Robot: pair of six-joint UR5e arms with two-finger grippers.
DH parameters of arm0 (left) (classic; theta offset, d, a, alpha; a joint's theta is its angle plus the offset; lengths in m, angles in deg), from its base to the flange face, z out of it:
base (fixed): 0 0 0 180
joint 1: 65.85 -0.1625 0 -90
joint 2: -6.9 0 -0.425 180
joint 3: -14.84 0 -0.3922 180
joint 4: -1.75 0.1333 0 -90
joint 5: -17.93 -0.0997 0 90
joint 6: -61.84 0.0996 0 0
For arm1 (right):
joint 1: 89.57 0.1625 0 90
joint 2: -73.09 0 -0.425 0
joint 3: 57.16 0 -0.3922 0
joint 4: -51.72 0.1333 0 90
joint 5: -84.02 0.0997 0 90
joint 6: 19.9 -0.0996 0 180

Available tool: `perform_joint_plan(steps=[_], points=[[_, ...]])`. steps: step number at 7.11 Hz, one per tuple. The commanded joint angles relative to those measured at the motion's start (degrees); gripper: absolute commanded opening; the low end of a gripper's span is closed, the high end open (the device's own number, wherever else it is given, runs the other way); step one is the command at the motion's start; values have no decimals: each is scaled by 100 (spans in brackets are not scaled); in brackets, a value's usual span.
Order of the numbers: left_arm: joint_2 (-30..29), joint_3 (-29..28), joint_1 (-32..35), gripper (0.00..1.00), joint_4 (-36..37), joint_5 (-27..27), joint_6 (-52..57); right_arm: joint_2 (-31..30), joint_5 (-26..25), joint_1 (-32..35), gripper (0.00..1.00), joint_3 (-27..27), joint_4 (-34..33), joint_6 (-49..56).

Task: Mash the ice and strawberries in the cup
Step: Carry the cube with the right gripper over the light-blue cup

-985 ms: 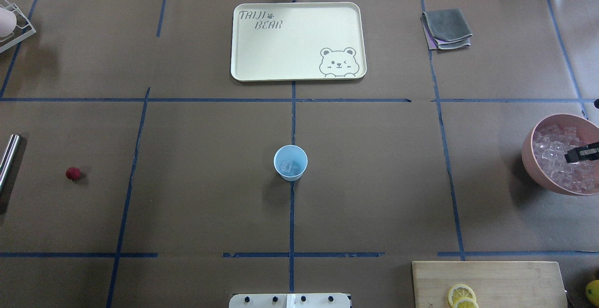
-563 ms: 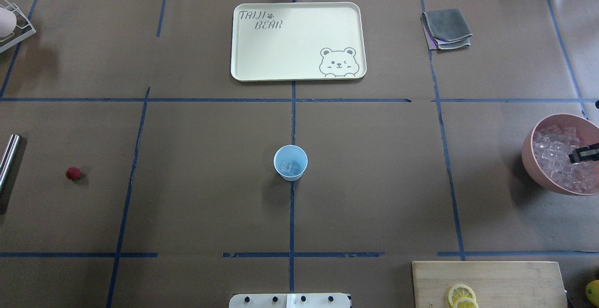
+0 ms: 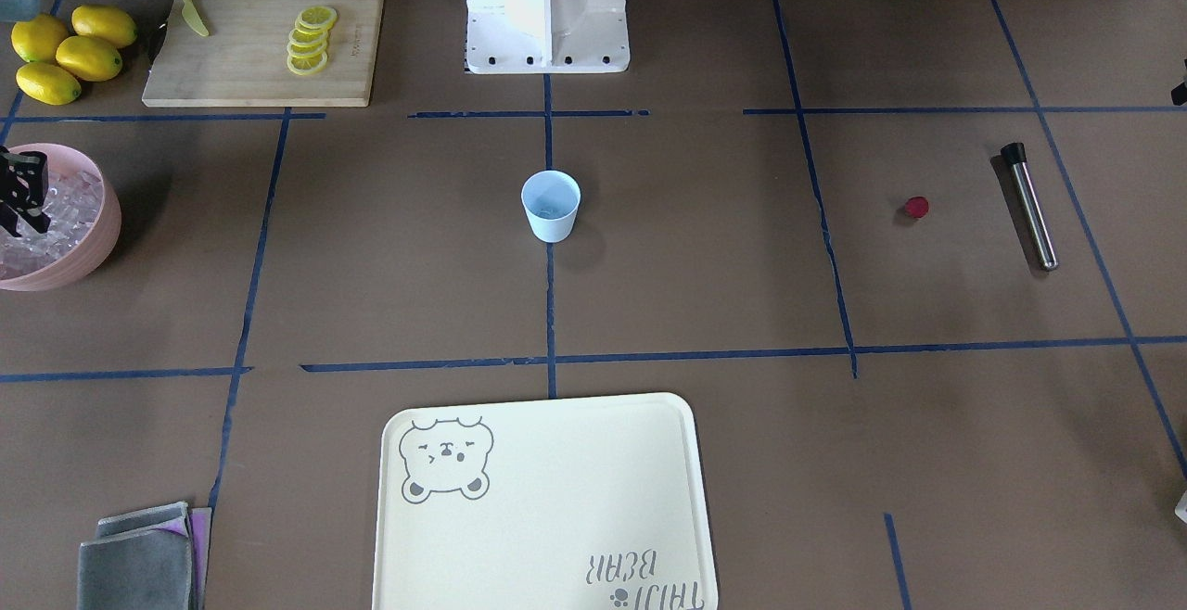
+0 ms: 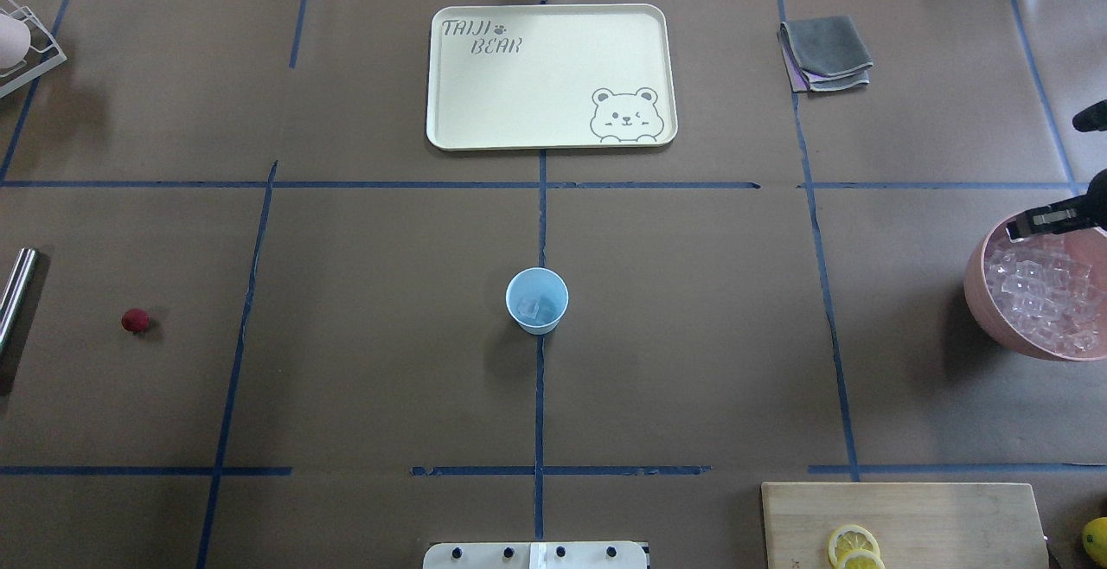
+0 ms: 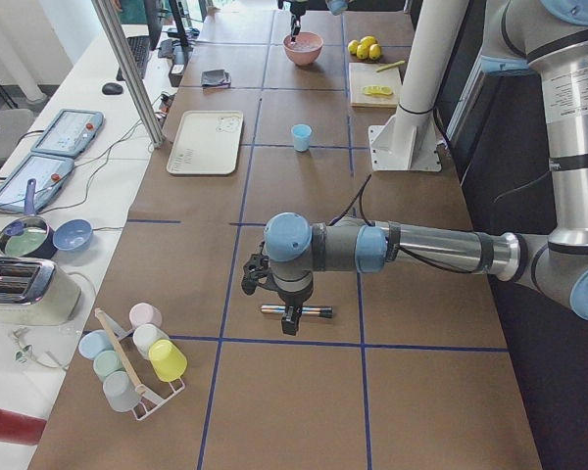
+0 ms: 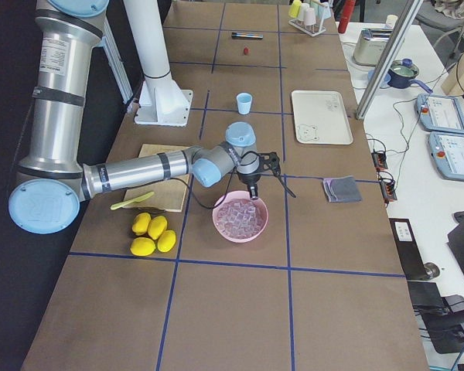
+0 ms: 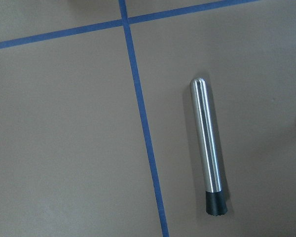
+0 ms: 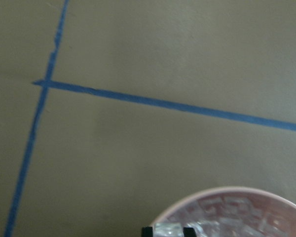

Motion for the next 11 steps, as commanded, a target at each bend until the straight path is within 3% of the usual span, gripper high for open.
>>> perform_joint_plan(steps=[1,2,3,4,5,7,9,11], points=[[0,3,-1,100,-9,0,0,953,-14,-551,1,61,-190,-1300],[-9,12,-1,100,0,0,0,1505,-49,-850,1,79,-616,-1804],[0,20,7,100,0,0,0,2302,-189,-1236,2,122,-1587,-2183],[0,21,8,100,-9,0,0,3076,-582,-1666,2,123,-2501,-2543],[0,21,8,100,-9,-9,0,3649,-986,-2210,2,88,-3006,-3034],[-9,21,8,100,0,-9,0,4434,-1541,-2889,2,0,-3387,-3931],[-9,21,8,100,0,-9,0,5381,-2026,-3374,2,-987,-3398,-4531],[-9,12,-1,100,0,-9,0,5518,-2202,-3630,3,-1257,-3398,-4682]])
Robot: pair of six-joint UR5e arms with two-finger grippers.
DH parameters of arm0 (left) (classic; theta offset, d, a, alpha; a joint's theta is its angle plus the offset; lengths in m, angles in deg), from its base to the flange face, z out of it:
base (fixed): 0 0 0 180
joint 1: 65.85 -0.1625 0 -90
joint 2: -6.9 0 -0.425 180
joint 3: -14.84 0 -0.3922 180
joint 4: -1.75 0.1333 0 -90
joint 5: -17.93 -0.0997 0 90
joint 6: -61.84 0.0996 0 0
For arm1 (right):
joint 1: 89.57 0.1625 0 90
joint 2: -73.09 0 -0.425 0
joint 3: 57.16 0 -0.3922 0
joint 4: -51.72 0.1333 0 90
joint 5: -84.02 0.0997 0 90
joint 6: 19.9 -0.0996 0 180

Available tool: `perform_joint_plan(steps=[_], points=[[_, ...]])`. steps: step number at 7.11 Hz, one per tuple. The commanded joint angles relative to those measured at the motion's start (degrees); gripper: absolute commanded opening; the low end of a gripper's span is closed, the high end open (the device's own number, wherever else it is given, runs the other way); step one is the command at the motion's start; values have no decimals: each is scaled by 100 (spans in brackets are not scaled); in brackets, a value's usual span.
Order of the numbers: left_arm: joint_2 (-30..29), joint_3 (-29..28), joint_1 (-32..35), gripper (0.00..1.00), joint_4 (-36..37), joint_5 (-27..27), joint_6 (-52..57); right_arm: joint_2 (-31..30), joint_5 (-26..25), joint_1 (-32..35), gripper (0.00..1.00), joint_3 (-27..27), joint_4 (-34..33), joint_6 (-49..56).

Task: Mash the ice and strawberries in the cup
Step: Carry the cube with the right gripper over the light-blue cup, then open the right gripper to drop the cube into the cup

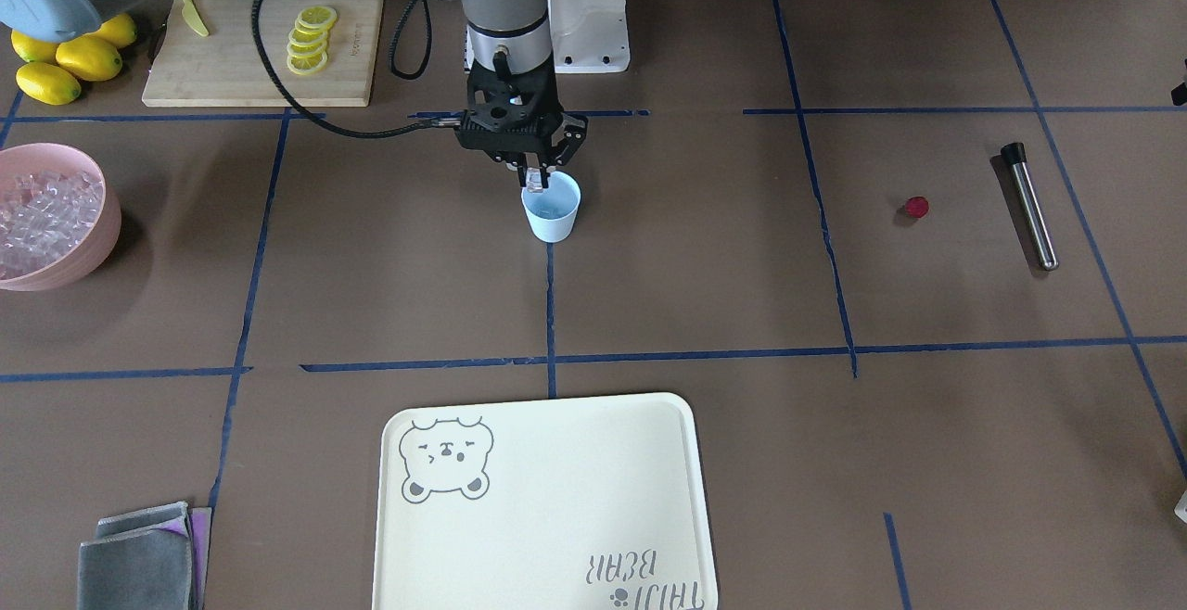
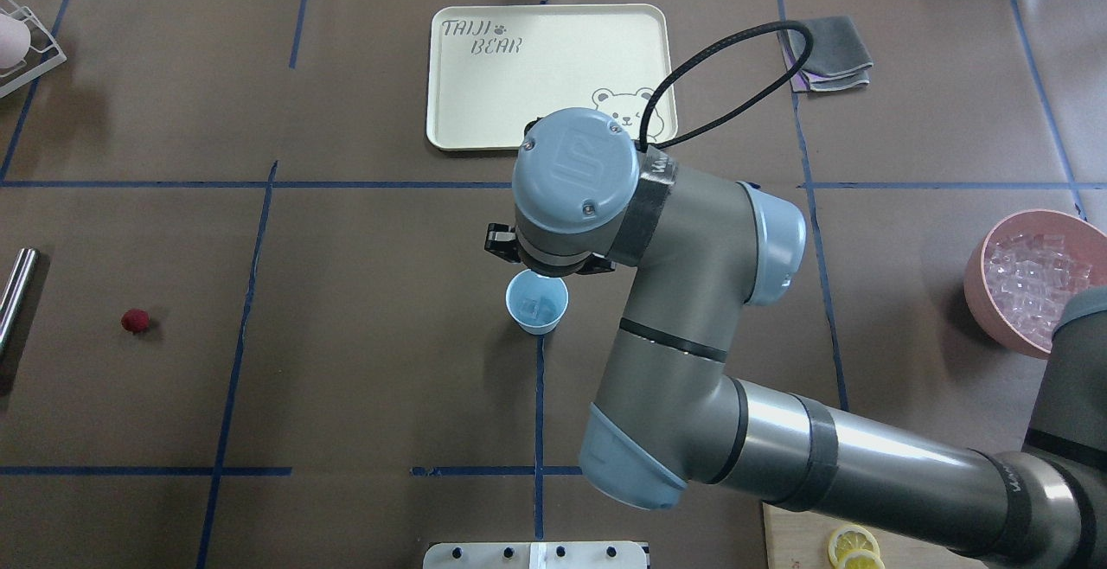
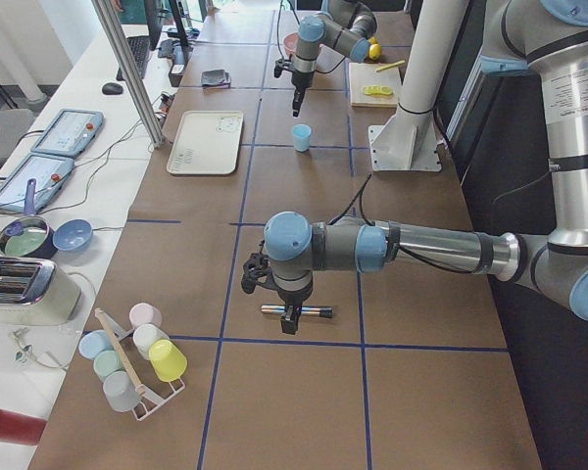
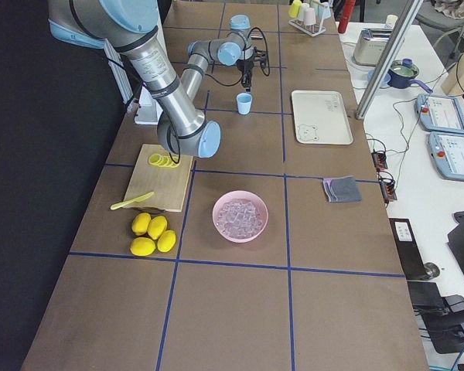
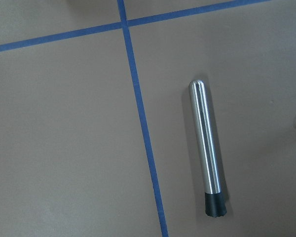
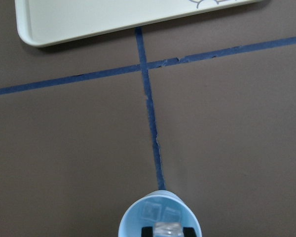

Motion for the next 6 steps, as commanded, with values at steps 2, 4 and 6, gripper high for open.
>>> perform_joint_plan(steps=[2,4,6], points=[[0,-7,-3,100,1,-1,0,33,-129,-225,25,-221,5,-85],[0,-7,-3,100,1,-1,0,24,-129,-242,100,-238,5,-85],[0,-7,-3,100,1,-1,0,24,-129,-242,100,-238,5,-85]])
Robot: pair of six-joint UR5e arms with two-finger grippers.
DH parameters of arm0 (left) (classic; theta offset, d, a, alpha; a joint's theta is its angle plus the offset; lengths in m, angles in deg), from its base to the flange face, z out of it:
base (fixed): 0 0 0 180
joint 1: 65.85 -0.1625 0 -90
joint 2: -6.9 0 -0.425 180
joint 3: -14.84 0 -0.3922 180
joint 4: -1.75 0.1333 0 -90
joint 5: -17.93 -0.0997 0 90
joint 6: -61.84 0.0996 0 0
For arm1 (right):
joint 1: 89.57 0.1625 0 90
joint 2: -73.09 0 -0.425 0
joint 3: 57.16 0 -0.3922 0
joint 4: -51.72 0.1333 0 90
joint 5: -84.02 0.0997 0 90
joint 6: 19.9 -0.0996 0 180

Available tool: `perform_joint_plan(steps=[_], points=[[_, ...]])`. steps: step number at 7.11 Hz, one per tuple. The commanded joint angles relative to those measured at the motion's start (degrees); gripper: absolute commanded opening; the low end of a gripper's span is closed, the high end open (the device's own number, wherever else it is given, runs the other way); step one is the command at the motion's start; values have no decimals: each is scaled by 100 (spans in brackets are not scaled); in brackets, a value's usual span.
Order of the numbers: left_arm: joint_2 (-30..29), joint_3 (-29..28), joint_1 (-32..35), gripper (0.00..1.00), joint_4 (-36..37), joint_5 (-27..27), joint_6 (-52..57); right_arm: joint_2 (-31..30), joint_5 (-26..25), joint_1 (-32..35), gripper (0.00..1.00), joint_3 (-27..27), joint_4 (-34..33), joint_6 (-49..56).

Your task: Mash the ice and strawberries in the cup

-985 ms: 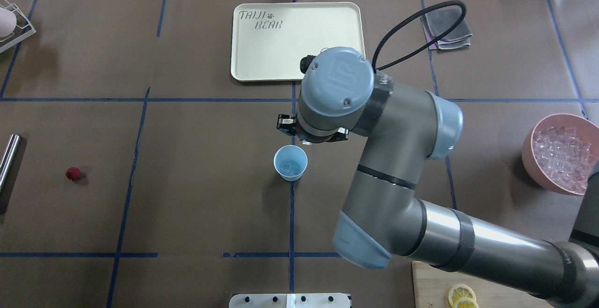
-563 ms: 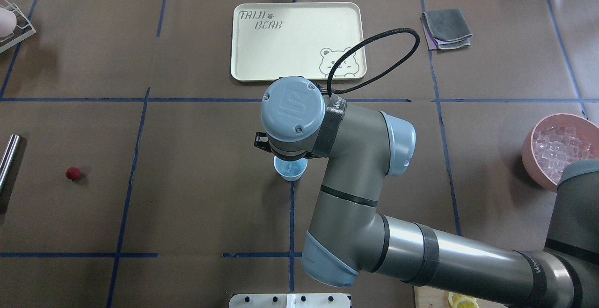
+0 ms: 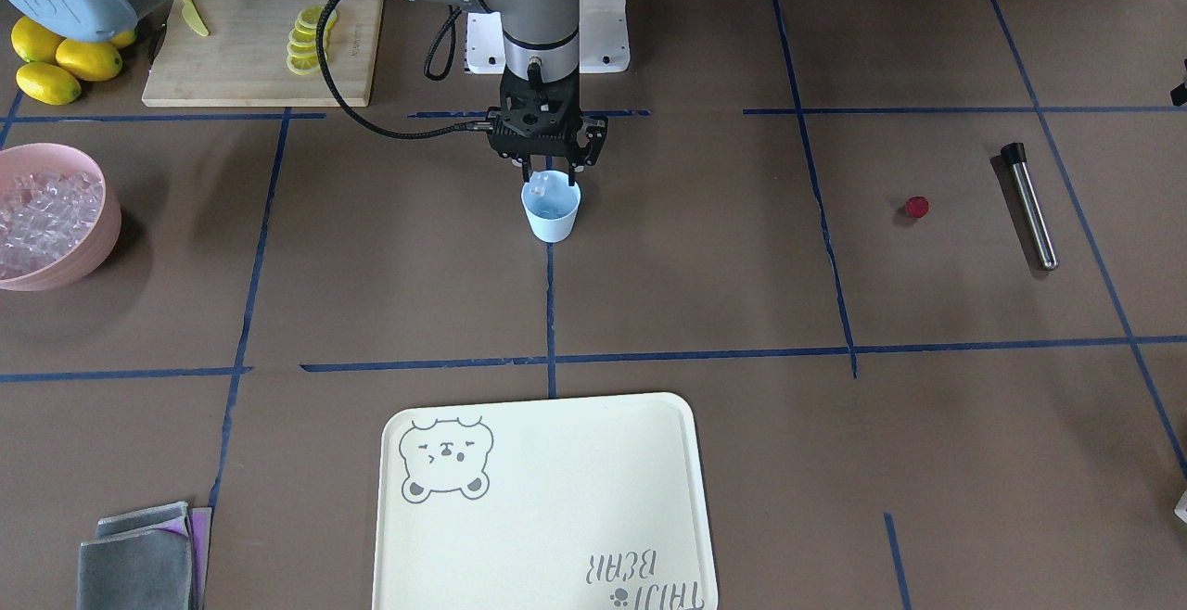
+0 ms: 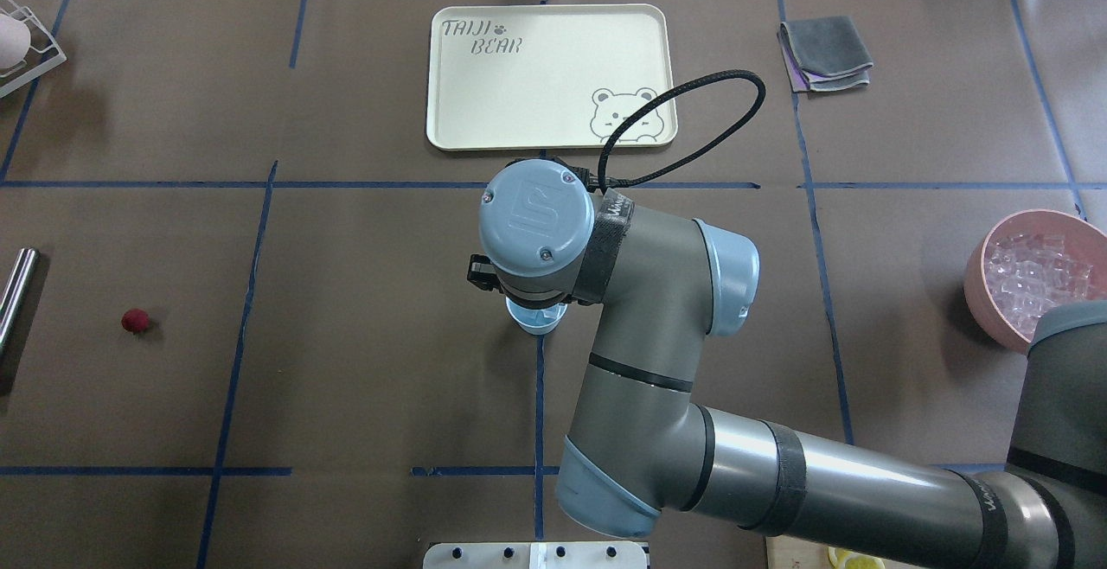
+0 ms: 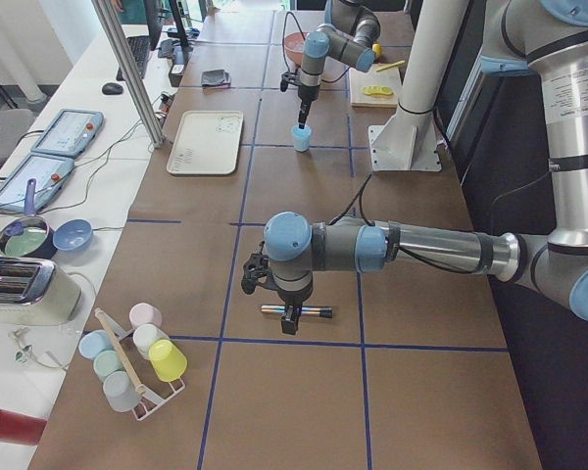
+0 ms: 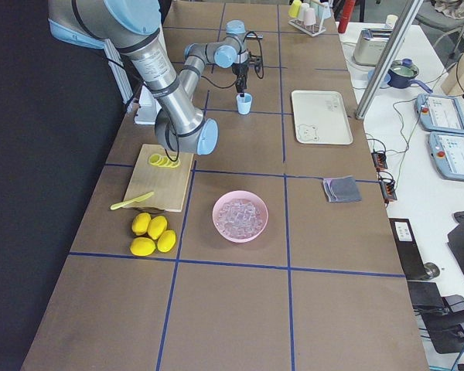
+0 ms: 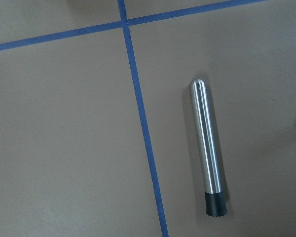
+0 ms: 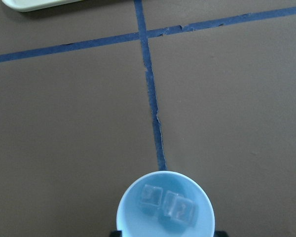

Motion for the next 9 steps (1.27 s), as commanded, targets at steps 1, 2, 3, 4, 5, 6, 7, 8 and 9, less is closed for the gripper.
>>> perform_joint_plan(steps=[1,2,3,4,5,6,7,8,9], points=[[0,9,0,100,-9,0,1,28,1,-2,100,-3,1,-8],[-9,9,0,100,0,0,1,46,1,7,100,14,-8,1],[-9,0,-18,100,0,0,-8,55,9,103,100,41,-43,9],[-9,0,-18,100,9,0,-8,46,96,373,100,58,-78,79],[0,0,-18,100,9,-26,1,-23,515,846,100,85,-87,280],[-9,-9,-26,100,9,-70,-17,-233,1032,1382,100,146,-104,874],[-17,0,-26,100,9,-62,-60,-661,1447,1935,100,355,-105,1628],[-113,0,-26,100,9,-44,-87,-1196,1860,2506,100,557,-96,2627],[-140,0,-35,100,-9,-9,-70,-1680,2203,3034,100,716,-96,3577]])
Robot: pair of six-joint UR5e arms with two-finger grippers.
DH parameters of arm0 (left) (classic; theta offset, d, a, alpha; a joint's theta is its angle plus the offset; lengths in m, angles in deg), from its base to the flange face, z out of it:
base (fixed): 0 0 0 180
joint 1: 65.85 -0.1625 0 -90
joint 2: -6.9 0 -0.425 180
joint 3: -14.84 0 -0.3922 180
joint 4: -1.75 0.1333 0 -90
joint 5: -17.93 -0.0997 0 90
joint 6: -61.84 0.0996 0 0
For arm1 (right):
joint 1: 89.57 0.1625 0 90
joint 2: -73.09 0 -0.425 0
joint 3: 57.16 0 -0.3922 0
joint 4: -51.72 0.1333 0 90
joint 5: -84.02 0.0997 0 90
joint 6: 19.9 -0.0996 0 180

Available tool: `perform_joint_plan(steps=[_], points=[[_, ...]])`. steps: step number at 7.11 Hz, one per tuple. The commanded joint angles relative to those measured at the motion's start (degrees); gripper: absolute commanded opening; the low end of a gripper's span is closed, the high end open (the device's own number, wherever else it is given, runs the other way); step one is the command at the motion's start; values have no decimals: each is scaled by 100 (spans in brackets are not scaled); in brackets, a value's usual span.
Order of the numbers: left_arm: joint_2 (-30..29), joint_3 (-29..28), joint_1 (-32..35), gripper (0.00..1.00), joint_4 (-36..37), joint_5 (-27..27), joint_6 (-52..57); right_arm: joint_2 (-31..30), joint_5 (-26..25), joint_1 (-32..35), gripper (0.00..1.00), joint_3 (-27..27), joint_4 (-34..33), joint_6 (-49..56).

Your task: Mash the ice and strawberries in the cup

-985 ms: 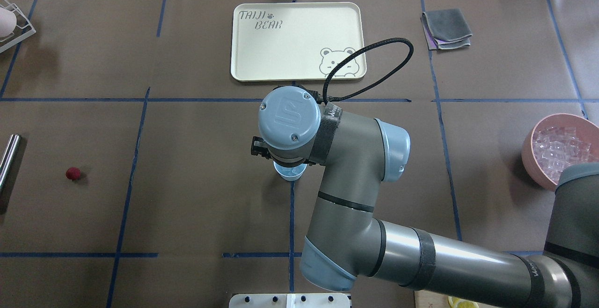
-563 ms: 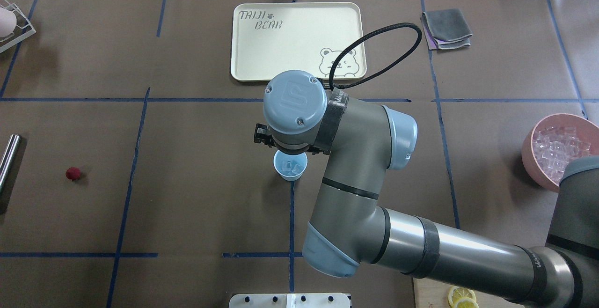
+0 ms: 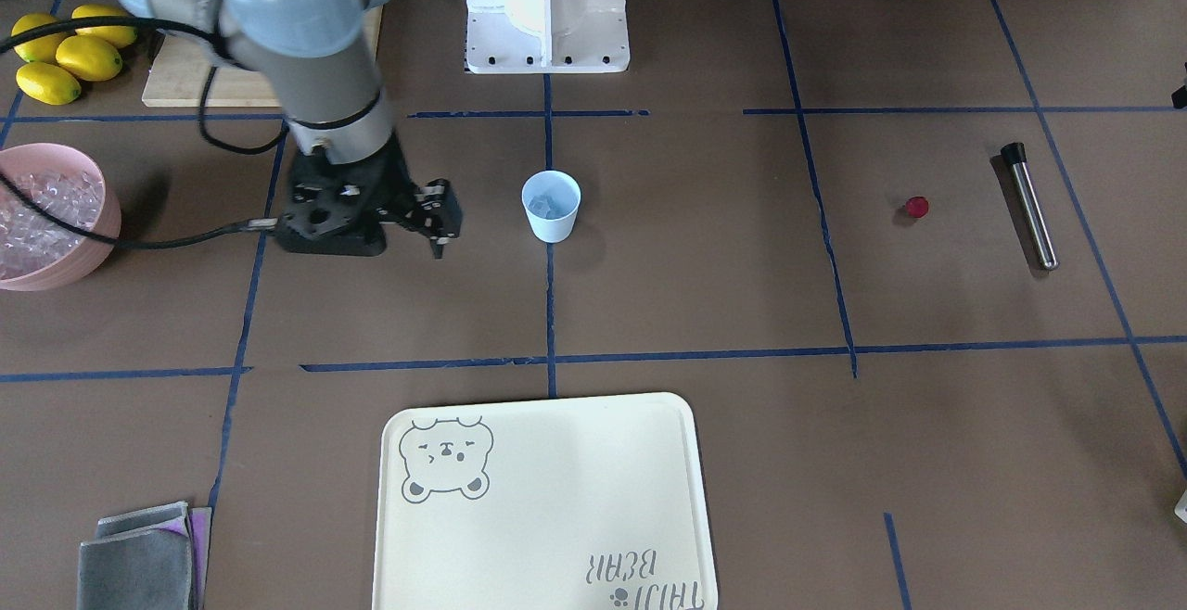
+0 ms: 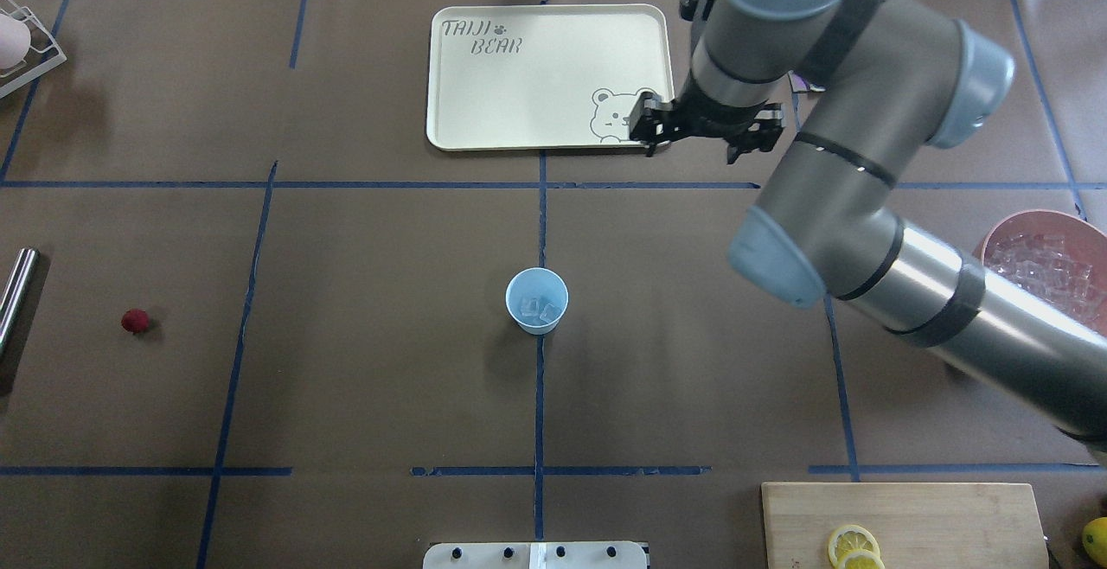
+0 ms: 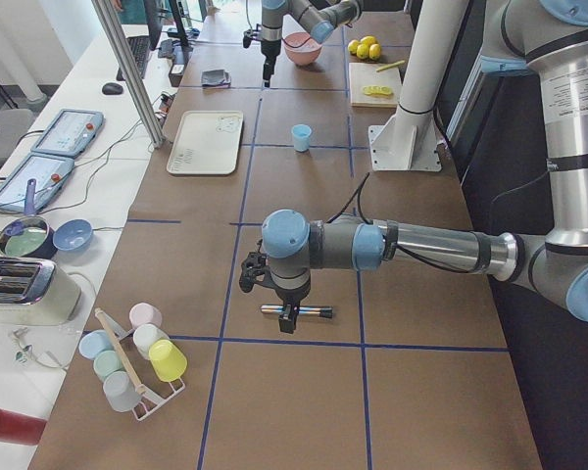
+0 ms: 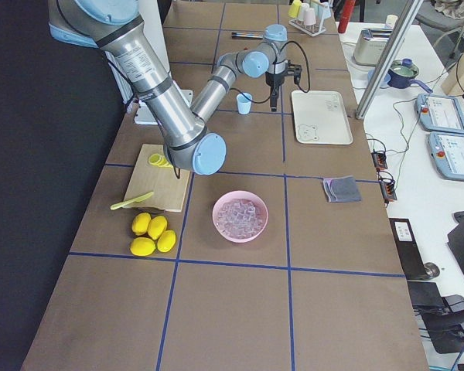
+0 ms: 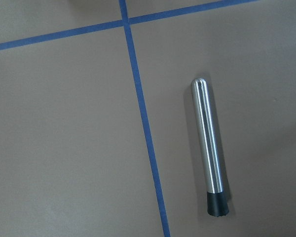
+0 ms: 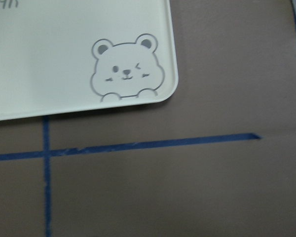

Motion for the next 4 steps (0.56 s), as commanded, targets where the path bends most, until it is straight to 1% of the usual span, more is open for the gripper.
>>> perform_joint_plan(steps=[1,4], points=[[-224,1,2,100,-49,23,0,-1069,808,1186,100,241,46,2047],[-822,-95,-15,100,-23,40,-9,-2397,1539,2680,100,241,55,4799]])
